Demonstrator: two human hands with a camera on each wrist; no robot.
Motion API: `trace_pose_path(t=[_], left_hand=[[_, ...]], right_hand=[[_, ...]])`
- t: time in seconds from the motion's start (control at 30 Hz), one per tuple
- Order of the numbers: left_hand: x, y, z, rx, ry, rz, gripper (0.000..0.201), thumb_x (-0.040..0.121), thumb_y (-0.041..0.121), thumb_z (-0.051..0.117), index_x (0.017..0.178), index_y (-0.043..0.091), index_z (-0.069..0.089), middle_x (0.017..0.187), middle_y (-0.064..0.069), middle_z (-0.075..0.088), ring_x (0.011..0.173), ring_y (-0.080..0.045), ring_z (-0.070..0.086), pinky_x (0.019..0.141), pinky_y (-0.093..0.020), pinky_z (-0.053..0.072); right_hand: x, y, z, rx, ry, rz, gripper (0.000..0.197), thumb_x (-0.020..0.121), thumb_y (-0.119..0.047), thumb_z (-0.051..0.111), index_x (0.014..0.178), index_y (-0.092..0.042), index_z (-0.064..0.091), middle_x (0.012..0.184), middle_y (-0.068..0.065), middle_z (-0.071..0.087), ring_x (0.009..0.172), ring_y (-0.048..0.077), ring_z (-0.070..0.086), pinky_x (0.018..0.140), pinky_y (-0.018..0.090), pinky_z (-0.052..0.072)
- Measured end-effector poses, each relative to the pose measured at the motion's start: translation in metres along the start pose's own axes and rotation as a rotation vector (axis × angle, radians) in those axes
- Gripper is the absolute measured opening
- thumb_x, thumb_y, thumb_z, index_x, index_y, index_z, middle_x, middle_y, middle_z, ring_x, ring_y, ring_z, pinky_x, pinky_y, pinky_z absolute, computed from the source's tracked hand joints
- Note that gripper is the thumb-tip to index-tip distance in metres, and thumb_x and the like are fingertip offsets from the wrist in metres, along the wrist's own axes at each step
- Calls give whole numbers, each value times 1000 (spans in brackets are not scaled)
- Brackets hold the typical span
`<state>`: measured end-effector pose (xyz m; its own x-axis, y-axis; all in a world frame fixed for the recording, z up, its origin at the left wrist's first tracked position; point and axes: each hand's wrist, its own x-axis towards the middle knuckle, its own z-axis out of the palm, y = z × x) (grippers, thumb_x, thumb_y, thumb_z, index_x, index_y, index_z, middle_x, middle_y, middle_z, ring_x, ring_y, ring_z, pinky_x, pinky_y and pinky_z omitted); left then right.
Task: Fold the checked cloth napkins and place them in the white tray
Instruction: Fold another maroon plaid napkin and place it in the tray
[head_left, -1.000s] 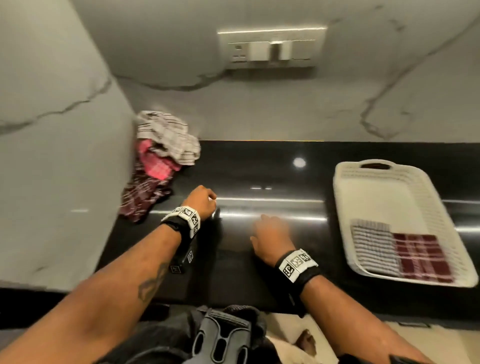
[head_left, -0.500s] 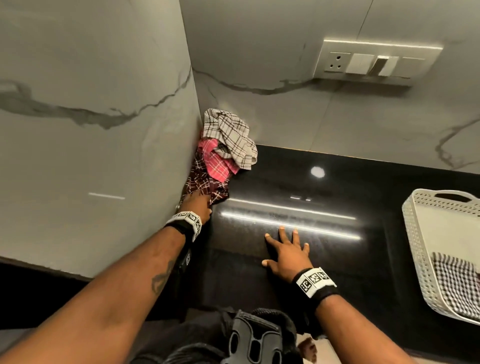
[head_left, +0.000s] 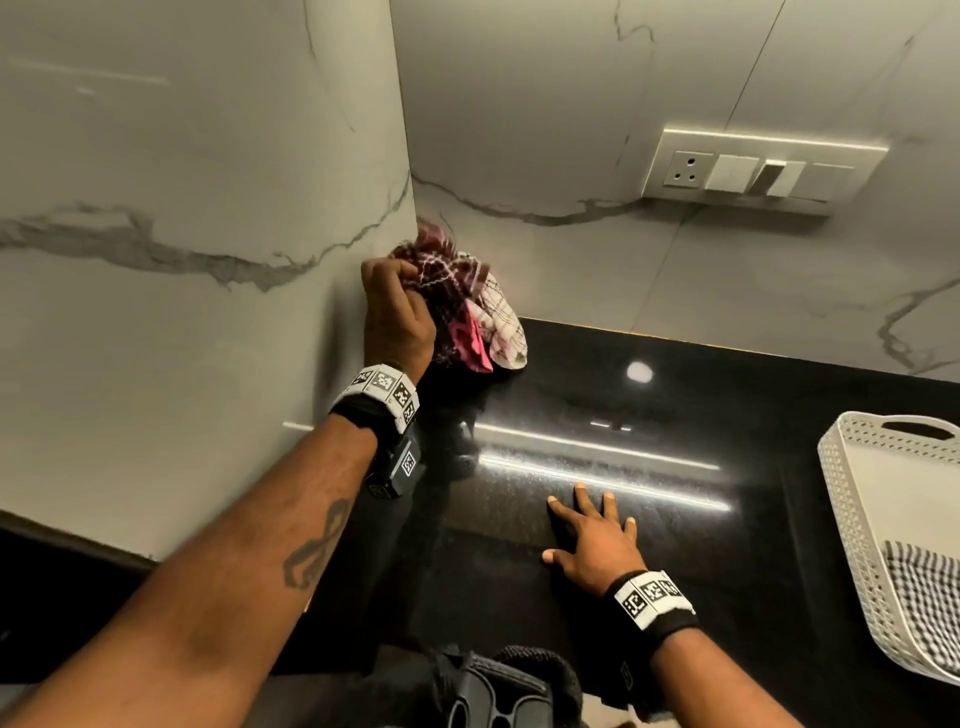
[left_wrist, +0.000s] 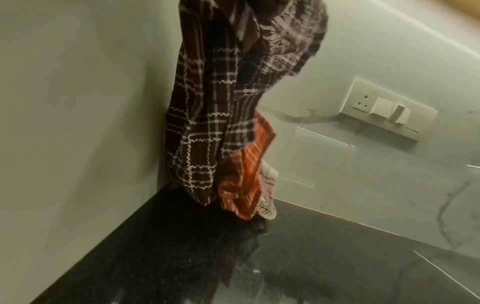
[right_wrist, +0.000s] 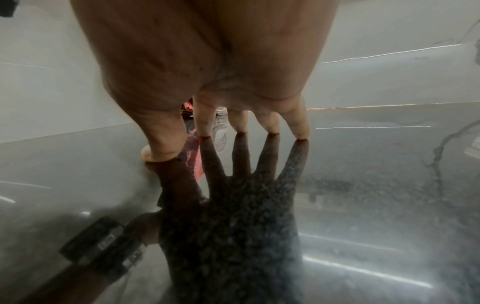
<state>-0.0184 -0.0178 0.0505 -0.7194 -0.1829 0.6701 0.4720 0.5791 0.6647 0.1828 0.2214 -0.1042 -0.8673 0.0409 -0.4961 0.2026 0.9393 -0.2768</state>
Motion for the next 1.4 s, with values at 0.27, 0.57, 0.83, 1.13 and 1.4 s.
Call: trace_pose_path(t=[0.27,0.57,0.83,1.13,1.4], left_hand=[[-82,-9,-17,-89,-650,-28,16,66,10,47,63,22,57,63,6,61,61,-15,57,62,-37,50],[-146,19,-11,-395,-1110,-241,16,72,13,48,68,21,61,67,7,62,65,-8,54,67,-29,44],[-120,-1,22,255,-1103,83,22,98,31,48,111,26,64,113,5,62,103,-20,61,86,-36,48],[-68,-74,91,907,-1187,118,60,97,48,41,153,32,28,161,-5,27,144,-38,27,119,-56,14],[-63,-58,91,989,-1025,22,62,78,37,64,136,17,55,147,-16,39,134,-40,34,115,-53,22]], right_hand=[[-4,-1,0,-16,15,1,81,88,-55,63,154,-48,17,167,-6,-2,152,36,-8,117,67,5],[-8,-45,-26,464,62,-282,110,75,-46,77,156,-31,4,149,-16,34,130,5,44,108,24,39],[-26,-52,-40,187,146,-274,46,77,-16,55,122,-26,62,104,11,73,95,32,67,79,36,52],[-46,10,-32,99,174,44,42,76,-22,54,118,-25,61,105,7,73,95,31,68,81,37,54],[-70,52,-32,392,312,56,49,82,-7,56,128,-22,58,123,0,66,112,21,62,90,26,43]])
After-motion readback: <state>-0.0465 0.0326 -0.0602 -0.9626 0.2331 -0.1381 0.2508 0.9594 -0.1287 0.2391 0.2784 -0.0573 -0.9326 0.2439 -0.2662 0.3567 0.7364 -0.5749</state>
